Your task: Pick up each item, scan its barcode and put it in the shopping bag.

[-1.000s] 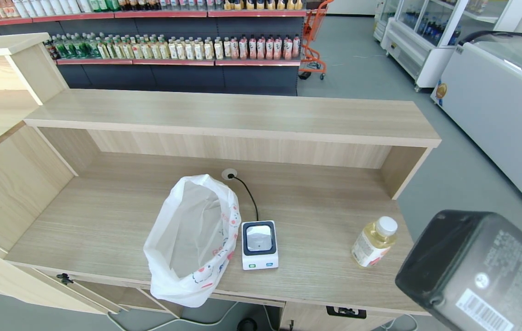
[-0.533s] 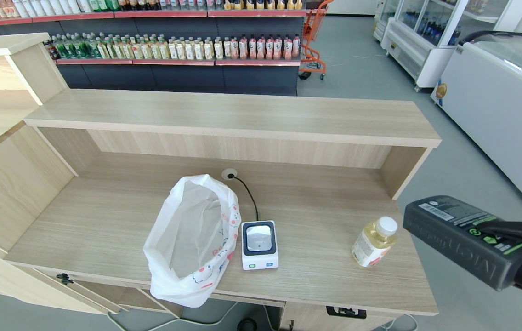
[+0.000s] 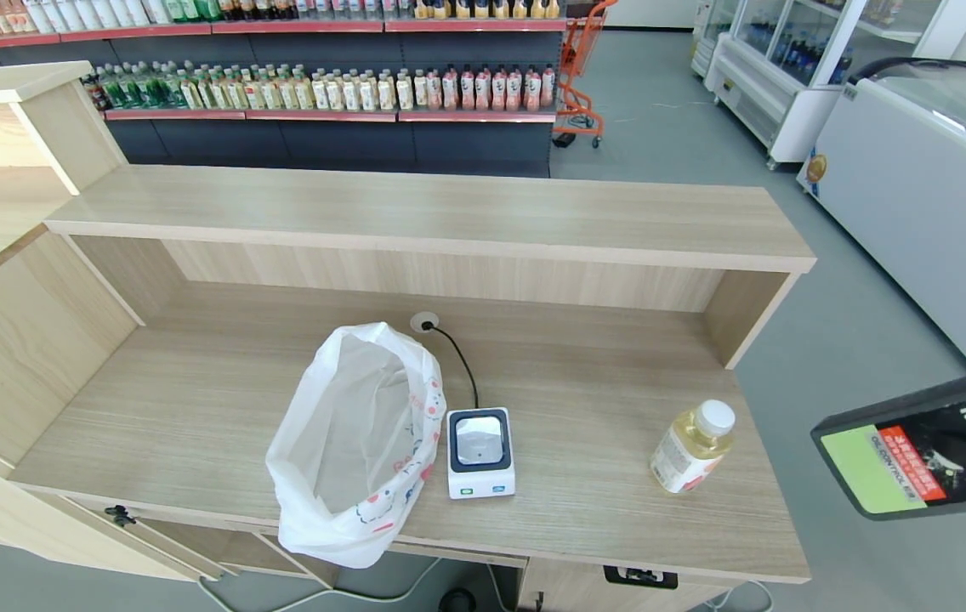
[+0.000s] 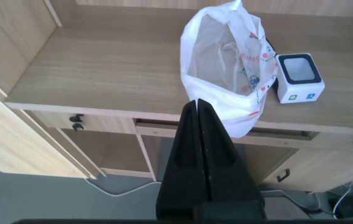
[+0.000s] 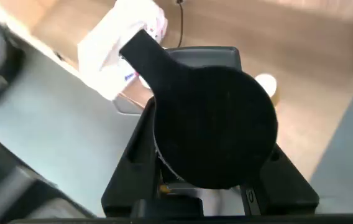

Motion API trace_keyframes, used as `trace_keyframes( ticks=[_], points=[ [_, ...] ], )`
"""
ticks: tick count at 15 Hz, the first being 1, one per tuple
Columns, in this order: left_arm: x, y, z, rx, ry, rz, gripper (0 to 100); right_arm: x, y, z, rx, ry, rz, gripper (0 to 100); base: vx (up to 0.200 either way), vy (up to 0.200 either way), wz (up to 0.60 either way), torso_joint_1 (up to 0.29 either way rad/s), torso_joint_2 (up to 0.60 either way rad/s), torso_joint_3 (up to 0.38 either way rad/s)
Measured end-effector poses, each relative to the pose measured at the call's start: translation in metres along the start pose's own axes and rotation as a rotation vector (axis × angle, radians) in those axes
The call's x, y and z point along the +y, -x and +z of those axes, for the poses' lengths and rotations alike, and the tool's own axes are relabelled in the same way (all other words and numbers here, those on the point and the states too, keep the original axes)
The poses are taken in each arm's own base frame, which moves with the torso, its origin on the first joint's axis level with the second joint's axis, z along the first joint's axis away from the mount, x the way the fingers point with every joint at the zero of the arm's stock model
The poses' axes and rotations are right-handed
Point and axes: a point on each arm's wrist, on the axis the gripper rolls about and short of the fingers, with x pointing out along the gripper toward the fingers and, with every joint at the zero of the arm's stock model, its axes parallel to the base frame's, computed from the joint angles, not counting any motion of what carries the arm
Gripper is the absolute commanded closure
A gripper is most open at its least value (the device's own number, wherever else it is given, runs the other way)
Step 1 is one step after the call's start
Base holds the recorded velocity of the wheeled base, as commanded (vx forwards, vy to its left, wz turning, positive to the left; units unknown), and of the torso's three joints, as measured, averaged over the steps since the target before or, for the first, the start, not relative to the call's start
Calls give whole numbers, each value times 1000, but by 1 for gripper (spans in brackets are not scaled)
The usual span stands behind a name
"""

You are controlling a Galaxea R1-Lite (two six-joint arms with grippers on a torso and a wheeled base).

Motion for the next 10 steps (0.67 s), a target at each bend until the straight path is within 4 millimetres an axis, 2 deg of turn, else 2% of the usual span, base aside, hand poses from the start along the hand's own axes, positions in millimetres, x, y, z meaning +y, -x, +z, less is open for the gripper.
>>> trace_keyframes(
  ticks=[1, 3, 5, 10],
  points=[
    [0, 0, 0, 0, 0, 0, 100, -4, -5, 1, 18, -200, -42, 100, 0, 0, 0, 0, 0, 0],
    [0, 0, 0, 0, 0, 0, 100, -11, -17, 2, 58, -401, -74, 100, 0, 0, 0, 0, 0, 0],
    [0, 0, 0, 0, 0, 0, 100, -13, -25, -2, 116, -450, 6, 100, 0, 0, 0, 0, 0, 0],
    [0, 0, 0, 0, 0, 0, 100, -20, -42, -14, 198, -488, -12, 100, 0, 0, 0, 0, 0, 0]
  ],
)
